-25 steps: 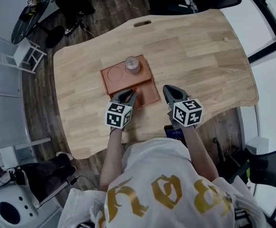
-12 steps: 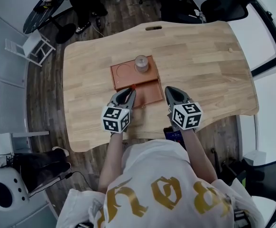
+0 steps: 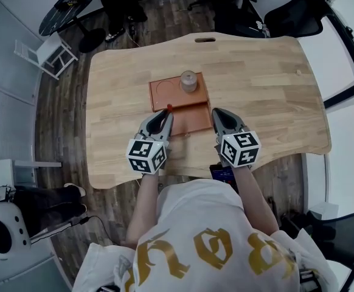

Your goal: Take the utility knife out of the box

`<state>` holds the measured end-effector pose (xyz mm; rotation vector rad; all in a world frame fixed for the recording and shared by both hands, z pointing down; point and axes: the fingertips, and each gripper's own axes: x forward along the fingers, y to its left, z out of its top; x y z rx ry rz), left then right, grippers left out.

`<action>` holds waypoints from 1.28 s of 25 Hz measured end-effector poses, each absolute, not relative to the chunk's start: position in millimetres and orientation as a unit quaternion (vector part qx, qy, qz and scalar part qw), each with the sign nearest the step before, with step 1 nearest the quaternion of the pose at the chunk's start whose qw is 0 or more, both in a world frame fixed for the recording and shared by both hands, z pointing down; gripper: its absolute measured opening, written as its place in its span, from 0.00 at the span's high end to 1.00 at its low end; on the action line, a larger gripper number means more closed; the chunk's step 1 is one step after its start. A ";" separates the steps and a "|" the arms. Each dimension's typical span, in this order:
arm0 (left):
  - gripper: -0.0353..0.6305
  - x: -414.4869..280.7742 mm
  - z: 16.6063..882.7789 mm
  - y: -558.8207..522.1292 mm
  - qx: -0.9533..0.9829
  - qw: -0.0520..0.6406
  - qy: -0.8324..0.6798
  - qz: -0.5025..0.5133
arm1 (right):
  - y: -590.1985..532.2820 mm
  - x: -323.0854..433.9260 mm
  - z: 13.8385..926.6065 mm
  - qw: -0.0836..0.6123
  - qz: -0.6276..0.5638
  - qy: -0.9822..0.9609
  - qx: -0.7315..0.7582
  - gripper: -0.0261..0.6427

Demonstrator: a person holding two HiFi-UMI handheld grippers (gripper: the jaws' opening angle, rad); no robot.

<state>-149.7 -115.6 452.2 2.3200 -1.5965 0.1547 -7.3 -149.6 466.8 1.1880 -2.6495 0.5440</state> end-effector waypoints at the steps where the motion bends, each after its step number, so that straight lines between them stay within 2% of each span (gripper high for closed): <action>1: 0.86 -151.3 452.0 -114.4 0.810 0.159 -0.561 0.054 | -148.5 -8.3 466.4 0.093 0.183 -0.894 0.399 0.94; 32: 0.86 -143.1 464.1 -124.1 0.816 0.152 -0.552 0.081 | -151.3 -4.8 470.4 0.101 0.178 -0.897 0.392 0.94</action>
